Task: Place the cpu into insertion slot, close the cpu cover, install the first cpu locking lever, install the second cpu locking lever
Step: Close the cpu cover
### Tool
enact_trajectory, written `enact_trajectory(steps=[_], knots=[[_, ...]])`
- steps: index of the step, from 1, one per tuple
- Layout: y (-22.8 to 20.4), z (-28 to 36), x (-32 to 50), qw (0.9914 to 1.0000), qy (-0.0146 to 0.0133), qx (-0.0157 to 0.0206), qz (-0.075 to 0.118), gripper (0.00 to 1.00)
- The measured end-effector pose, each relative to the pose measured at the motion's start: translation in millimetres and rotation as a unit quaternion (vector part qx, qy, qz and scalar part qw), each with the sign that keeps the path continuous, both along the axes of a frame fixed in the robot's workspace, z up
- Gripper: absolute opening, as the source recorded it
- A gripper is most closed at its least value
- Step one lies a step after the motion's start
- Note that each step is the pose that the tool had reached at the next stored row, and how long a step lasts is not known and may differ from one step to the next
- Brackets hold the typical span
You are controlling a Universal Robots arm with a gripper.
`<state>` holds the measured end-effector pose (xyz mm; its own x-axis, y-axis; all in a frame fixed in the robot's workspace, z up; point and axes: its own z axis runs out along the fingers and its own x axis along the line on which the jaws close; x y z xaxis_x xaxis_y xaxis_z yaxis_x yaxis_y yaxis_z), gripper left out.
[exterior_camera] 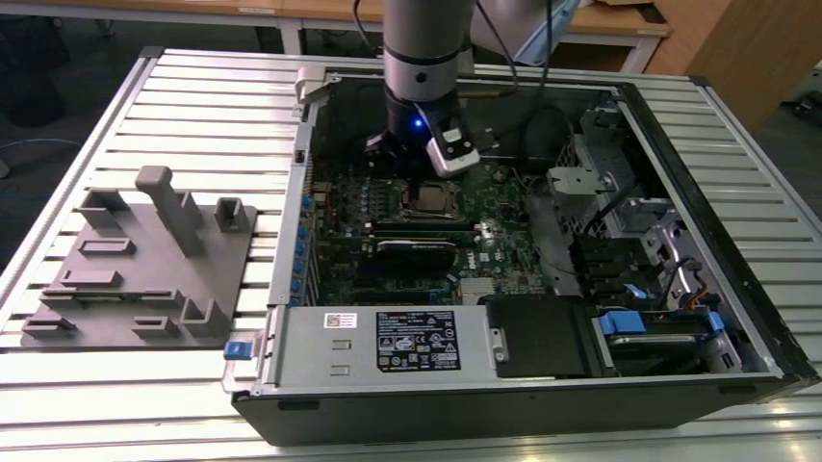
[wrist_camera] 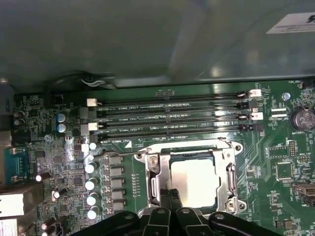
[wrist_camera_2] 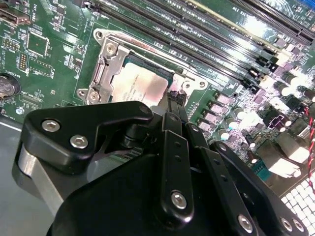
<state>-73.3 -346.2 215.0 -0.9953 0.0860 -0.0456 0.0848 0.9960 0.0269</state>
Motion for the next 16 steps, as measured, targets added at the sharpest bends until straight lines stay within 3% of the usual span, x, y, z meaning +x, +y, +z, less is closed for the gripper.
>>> enact_trajectory(steps=[16], knots=[[0.9,-6.6,-4.2,1.0,0.0,0.0,-0.001,0.1]])
